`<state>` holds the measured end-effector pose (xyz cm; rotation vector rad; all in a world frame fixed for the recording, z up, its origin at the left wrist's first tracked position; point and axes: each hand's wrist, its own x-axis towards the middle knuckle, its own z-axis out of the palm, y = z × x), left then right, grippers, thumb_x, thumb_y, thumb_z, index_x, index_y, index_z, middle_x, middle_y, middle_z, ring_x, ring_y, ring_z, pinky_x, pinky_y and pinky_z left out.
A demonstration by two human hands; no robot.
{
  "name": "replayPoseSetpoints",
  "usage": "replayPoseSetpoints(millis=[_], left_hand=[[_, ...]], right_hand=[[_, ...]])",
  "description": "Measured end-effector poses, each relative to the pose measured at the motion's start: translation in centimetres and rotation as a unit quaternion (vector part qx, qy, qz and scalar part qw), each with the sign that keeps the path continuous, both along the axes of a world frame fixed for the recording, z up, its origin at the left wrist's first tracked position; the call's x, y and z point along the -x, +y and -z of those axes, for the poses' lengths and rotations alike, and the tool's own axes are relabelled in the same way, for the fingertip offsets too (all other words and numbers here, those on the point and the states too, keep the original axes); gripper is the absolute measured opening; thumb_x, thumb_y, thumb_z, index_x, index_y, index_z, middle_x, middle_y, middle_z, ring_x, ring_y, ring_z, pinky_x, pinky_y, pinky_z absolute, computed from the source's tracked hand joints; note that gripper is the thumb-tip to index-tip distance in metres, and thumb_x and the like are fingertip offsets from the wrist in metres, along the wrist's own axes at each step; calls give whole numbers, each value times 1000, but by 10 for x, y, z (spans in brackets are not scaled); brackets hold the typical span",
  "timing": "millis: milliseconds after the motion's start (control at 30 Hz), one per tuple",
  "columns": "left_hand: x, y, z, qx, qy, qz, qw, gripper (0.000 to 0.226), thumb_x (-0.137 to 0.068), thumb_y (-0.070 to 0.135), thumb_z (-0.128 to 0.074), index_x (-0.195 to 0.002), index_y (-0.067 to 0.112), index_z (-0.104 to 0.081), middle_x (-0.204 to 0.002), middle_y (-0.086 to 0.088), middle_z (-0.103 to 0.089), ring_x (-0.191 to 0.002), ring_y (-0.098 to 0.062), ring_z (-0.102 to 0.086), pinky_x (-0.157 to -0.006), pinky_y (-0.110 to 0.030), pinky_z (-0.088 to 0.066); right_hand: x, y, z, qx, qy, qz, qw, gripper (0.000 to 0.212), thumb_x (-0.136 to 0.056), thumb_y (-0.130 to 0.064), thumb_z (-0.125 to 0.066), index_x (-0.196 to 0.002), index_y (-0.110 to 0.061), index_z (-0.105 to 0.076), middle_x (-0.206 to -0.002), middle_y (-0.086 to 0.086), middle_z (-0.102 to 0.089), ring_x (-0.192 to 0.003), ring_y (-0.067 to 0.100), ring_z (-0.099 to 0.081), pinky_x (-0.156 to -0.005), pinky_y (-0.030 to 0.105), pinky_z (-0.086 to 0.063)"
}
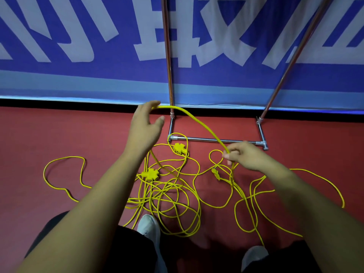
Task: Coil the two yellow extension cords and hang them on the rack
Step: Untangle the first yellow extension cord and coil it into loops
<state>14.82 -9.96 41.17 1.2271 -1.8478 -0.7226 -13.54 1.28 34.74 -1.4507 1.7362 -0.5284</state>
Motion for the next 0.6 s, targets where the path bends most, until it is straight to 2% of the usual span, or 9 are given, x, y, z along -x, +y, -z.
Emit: replayPoseSetpoints(millis=[67, 133, 233, 300, 367, 433, 500, 533, 600], left_hand=[[3, 0, 4, 48, -43, 42, 997, 39, -86, 12, -62, -126, 13, -59, -129, -1, -57, -123, -14, -50, -99, -3, -26], [13, 10, 3, 41, -40, 102, 993, 42, -88, 22, -60, -128, 14, -58, -137, 0, -53, -131, -11, -45, -105, -7, -25], [25, 27, 5, 71, -57, 164, 982, 50, -90, 28, -59, -134, 9, -50, -129, 0, -55, -133, -11, -43, -109, -15, -27], [26, 30, 5, 65, -43, 175, 982, 33, -89, 28, -59, -116, 11, -52, -121, 1, -60, -122, -12, -52, -102, -21, -36], [24, 32, 3, -22, 5, 227, 974, 24, -91, 31, -60, -102, 16, -44, -125, 1, -63, -115, -9, -59, -96, -28, -45], [26, 36, 4, -80, 2, 298, 951, 31, -94, 37, -56, -113, 16, -45, -117, 1, -67, -112, -11, -62, -93, -35, -49], [31, 41, 8, -62, -53, 315, 946, 28, -96, 44, -49, -112, 21, -54, -95, 6, -67, -93, -10, -64, -83, -36, -50], [34, 42, 9, -53, -66, 307, 948, 25, -96, 45, -47, -99, 24, -60, -82, 9, -64, -79, -8, -61, -74, -36, -48], [37, 41, 6, -74, -19, 282, 956, 34, -94, 48, -45, -73, 25, -59, -66, 8, -56, -64, -10, -50, -64, -37, -39]], right_hand=[[-20, 0, -22, 59, -51, -18, 997, 12, -95, -11, -61, -86, -5, -67, -60, 2, -61, -58, 11, -55, -62, 31, -47], [-39, 3, -45, 105, -79, -42, 990, 9, -94, -10, -61, -92, -7, -69, -58, 3, -59, -57, 13, -55, -62, 33, -49], [-57, 7, -70, 128, -95, -79, 984, 12, -94, -12, -61, -96, -4, -69, -57, 3, -56, -55, 11, -53, -59, 26, -45], [-61, 7, -74, 137, -78, -77, 985, 16, -95, -14, -61, -95, 1, -68, -53, 1, -53, -51, 11, -50, -56, 27, -42], [-59, 6, -72, 146, -62, -63, 985, 19, -95, -14, -60, -92, 4, -66, -51, 2, -46, -47, 9, -44, -52, 24, -40], [-58, 7, -72, 142, -72, -68, 985, 15, -95, -10, -59, -92, 2, -68, -53, 3, -42, -47, 7, -38, -49, 20, -35], [-60, 8, -73, 134, -104, -79, 982, 13, -95, -10, -60, -93, -1, -68, -53, 2, -41, -49, 8, -36, -49, 22, -32], [-59, 7, -72, 129, -124, -79, 981, 13, -94, -13, -61, -93, -3, -68, -54, 2, -43, -50, 11, -38, -50, 25, -32], [-53, 4, -62, 115, -141, -70, 981, 12, -94, -22, -63, -90, -11, -69, -56, 6, -52, -55, 19, -43, -53, 32, -34]])
